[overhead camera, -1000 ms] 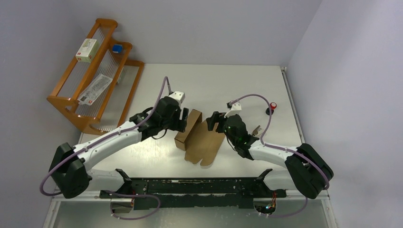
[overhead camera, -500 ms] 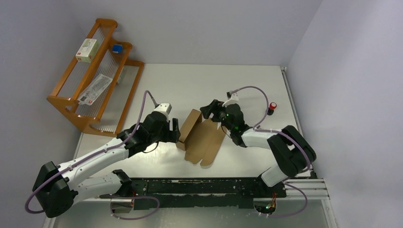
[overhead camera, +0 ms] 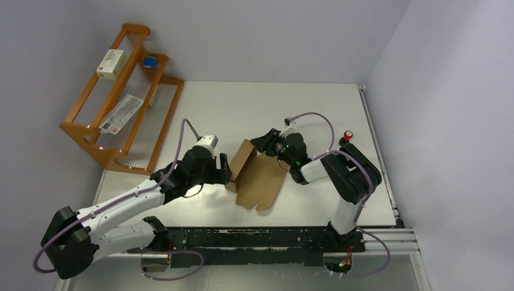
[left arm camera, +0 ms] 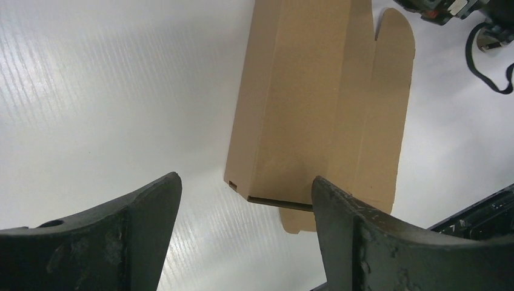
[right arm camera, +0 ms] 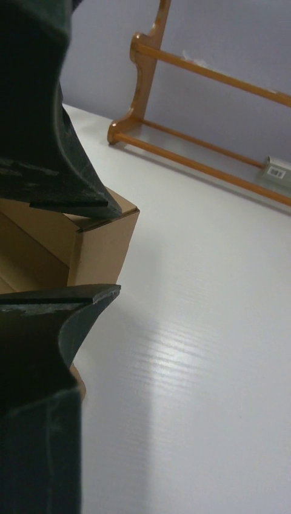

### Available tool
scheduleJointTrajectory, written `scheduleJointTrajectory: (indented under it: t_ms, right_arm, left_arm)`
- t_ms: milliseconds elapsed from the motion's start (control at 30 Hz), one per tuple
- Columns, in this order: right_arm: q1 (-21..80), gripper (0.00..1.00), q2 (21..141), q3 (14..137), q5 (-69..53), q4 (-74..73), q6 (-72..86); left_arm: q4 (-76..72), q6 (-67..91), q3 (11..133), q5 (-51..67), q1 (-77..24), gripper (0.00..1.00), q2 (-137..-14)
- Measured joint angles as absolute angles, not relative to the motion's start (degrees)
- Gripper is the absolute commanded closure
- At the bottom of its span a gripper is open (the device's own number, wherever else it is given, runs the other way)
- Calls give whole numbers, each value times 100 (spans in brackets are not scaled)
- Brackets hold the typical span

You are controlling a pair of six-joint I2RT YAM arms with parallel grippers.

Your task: Fold the paper box

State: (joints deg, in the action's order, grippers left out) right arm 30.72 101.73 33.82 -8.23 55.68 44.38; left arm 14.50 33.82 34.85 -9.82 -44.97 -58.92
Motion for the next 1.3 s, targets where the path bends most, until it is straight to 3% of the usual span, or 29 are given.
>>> scheduleJointTrajectory:
  t_ms: [233,833,1300]
  right_arm:
    - [3030,59,10508,3247,-1103,6388,4687]
    - [3030,59,10514,3218,-1116,6436,4644]
    - [3033,59,10497,3181,-1090,6425,4611]
  left_arm:
    - [1253,3509,3146,-932,-4438,16,-5669]
    - [639,3872,2829,-574,-4244,17,-5365]
    - [480,3896,2558,-344,-4241,27,-5669]
